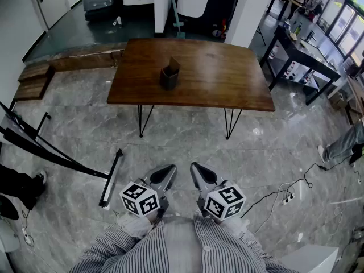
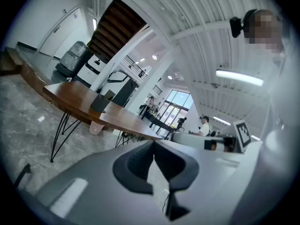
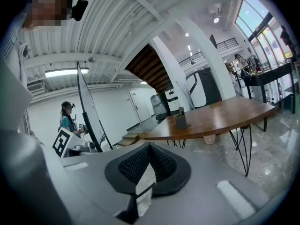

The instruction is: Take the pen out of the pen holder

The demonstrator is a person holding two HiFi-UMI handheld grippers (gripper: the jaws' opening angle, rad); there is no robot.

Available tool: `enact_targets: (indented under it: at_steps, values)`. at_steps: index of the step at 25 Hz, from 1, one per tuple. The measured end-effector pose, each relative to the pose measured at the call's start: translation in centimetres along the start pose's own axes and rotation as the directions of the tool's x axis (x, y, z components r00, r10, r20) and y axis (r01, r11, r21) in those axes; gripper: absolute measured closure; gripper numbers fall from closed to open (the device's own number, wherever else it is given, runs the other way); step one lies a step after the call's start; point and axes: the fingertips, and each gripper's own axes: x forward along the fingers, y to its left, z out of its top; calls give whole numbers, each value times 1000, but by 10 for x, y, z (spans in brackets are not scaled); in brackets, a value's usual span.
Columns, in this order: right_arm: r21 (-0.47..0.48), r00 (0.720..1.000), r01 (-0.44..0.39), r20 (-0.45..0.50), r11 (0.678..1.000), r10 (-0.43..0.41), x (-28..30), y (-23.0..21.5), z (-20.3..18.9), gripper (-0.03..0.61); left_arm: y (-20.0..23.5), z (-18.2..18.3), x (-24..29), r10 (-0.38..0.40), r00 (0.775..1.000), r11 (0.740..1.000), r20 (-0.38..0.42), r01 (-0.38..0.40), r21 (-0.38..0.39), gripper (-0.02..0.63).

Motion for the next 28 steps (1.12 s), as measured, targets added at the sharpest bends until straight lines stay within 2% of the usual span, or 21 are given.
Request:
enact_targets:
  at_steps: [5, 10, 15, 20, 25, 28]
  values:
    - [-30, 1000, -16, -7, 999, 16, 59, -22, 19, 578, 42, 32, 46, -10, 1000, 999, -17, 11, 49, 606]
    - [-16, 1000, 2, 25, 1000, -1, 126, -55, 69, 578, 95, 89, 93, -29, 998, 997, -53, 33, 68, 606]
    - [-15, 996, 40, 78, 999, -39, 196, -86, 116, 578, 143, 144, 135, -65, 995, 990, -72, 73, 120, 606]
    - [-20, 997, 43, 64, 999, -42, 244, -99, 134, 578, 175, 164, 162, -80, 992, 992, -97, 89, 93, 606]
    - [3, 997, 69, 31, 998, -69, 257, -116, 134, 578, 196, 175, 177, -66, 994, 995, -84, 72, 65, 606]
    - [12, 997, 76, 21, 997, -77, 263, -128, 135, 578, 202, 179, 187, -67, 995, 995, -75, 72, 74, 606]
